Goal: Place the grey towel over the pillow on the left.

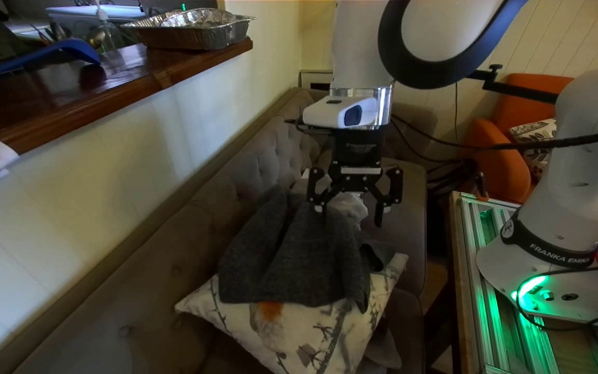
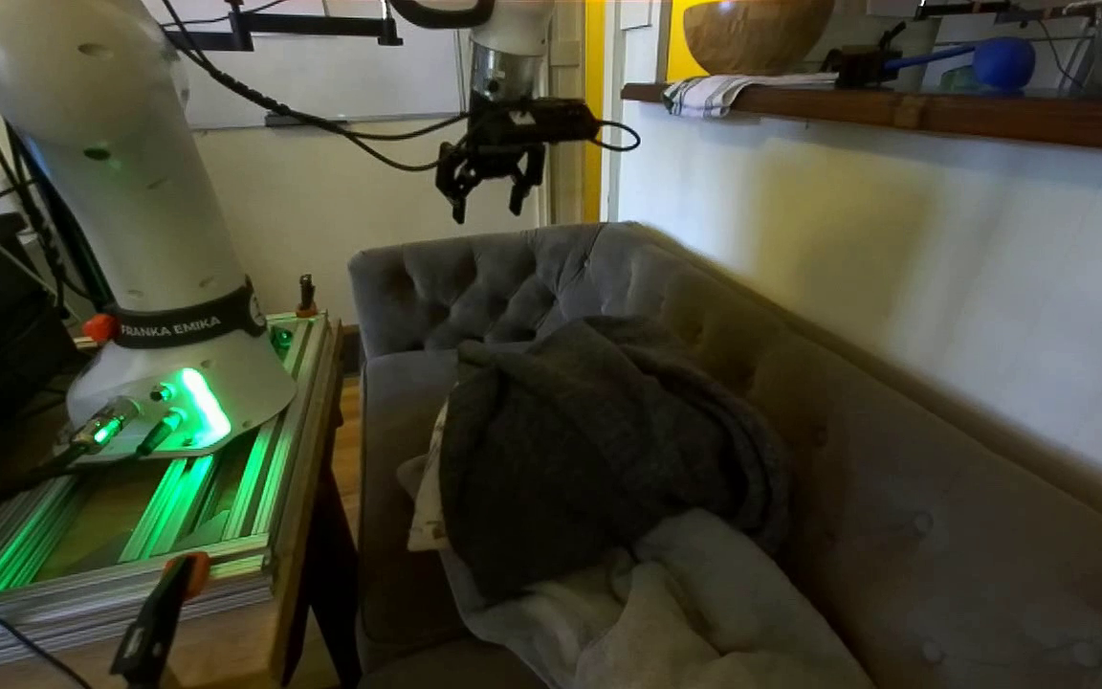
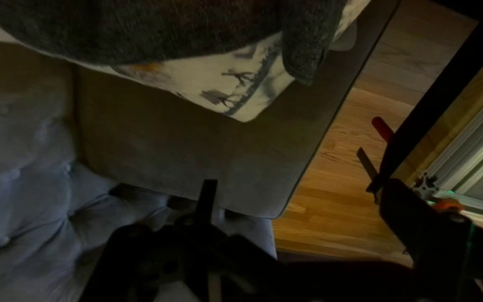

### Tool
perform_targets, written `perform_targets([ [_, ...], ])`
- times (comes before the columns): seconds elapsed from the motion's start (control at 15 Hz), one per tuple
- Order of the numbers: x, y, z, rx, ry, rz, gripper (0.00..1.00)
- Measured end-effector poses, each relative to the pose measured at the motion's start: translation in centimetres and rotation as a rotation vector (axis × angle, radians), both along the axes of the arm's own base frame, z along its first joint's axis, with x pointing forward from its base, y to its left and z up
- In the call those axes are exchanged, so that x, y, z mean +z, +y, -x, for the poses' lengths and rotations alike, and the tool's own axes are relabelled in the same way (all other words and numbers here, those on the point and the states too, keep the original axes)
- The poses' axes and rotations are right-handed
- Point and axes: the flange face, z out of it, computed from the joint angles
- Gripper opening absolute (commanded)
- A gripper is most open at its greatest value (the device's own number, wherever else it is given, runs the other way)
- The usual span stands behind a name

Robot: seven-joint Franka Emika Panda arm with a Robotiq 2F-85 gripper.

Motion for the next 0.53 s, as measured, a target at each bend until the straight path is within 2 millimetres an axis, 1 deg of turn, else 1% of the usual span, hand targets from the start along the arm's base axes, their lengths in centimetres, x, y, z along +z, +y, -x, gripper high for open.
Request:
perform_targets([
  [0.2,1.5,-2.4,-1.0,-0.121,-0.046,0.081,1.0],
  [0.4,3.0,-5.2,-1.2,-0.256,-0.071,0.15,1.0],
  [0.53,4.5,-7.1,-1.4,-0.354,-0.098,0.192,1.0],
])
